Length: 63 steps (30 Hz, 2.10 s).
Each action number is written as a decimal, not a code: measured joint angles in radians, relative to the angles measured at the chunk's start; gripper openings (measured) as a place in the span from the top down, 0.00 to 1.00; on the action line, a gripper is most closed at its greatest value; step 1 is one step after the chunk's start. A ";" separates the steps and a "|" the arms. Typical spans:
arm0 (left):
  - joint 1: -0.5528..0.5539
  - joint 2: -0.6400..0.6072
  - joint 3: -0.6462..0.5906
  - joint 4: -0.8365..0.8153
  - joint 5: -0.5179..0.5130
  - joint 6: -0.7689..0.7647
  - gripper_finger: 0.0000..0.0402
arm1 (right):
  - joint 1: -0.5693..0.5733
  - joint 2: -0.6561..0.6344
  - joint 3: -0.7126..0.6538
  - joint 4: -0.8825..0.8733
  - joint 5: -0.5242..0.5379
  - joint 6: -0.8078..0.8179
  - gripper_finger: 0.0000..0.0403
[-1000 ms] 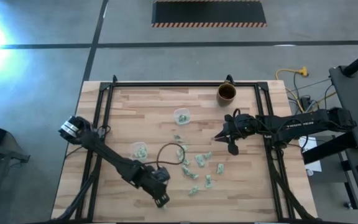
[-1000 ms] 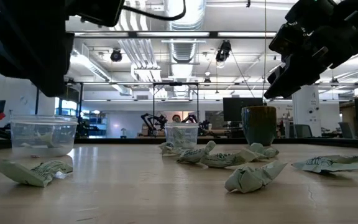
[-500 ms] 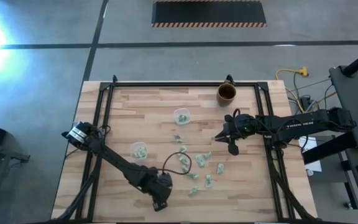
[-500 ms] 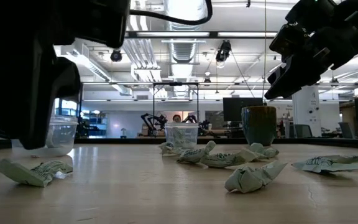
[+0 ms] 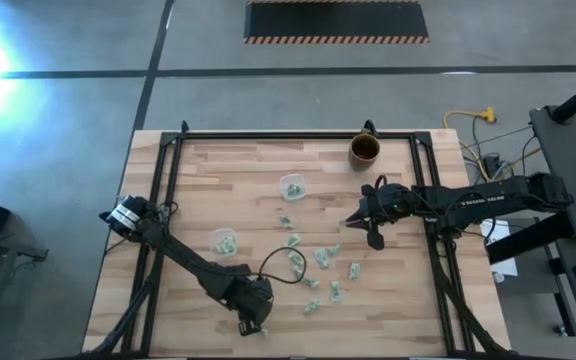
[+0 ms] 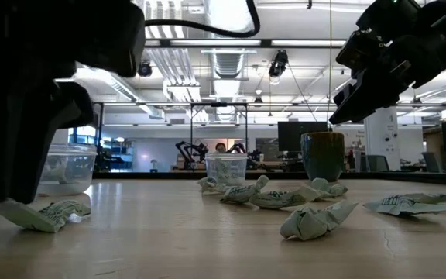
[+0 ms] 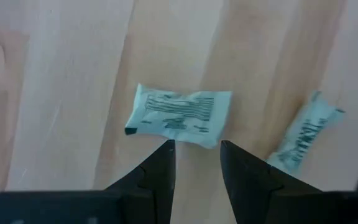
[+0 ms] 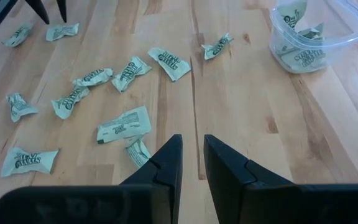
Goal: Pick and place Stevia / Truvia into bins
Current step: Put the stevia packet into the bottom transparent container
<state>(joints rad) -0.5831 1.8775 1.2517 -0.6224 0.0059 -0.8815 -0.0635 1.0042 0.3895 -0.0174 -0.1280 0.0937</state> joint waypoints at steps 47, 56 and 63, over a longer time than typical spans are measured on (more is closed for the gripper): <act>0.208 0.000 -0.005 0.011 -0.142 0.381 0.73 | 0.000 0.000 -0.038 0.014 -0.003 0.043 0.85; 0.212 0.000 -0.018 0.011 -0.142 0.427 0.73 | 0.000 0.000 -0.047 0.050 -0.002 0.064 0.85; 0.217 0.014 -0.019 0.026 -0.119 0.419 0.73 | 0.000 0.000 -0.046 0.059 -0.002 0.064 0.85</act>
<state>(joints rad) -0.3661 1.8912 1.2331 -0.5964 -0.1129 -0.4622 -0.0635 1.0039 0.3439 0.0418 -0.1303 0.1577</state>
